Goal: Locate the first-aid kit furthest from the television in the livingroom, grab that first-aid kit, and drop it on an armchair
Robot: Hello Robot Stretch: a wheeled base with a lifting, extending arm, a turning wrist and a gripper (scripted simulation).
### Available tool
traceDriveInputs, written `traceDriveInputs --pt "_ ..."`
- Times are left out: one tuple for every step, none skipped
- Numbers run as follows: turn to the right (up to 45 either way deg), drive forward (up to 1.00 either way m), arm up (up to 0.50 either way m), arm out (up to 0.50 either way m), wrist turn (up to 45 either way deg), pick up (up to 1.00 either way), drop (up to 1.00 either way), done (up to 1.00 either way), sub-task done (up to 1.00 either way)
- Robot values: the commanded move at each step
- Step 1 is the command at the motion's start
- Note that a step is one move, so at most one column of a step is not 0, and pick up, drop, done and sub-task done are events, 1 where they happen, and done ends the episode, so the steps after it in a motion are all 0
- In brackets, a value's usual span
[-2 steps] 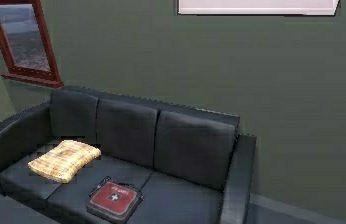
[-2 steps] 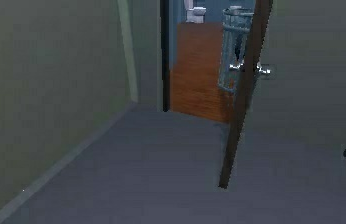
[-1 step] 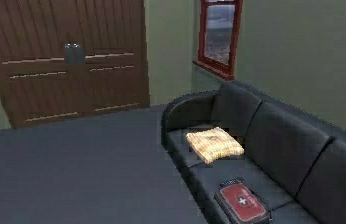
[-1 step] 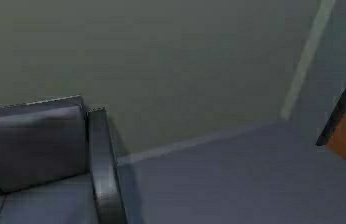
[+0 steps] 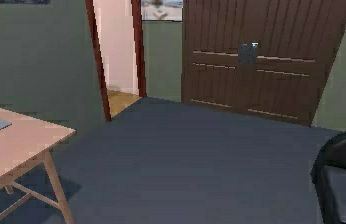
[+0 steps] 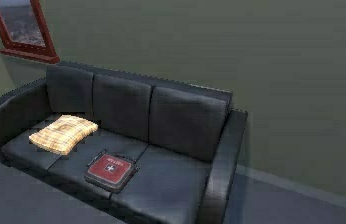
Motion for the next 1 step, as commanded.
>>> traceDriveInputs --pt "-18.0 0.00 0.00 0.00 0.0 0.00 0.00 0.00 0.00"
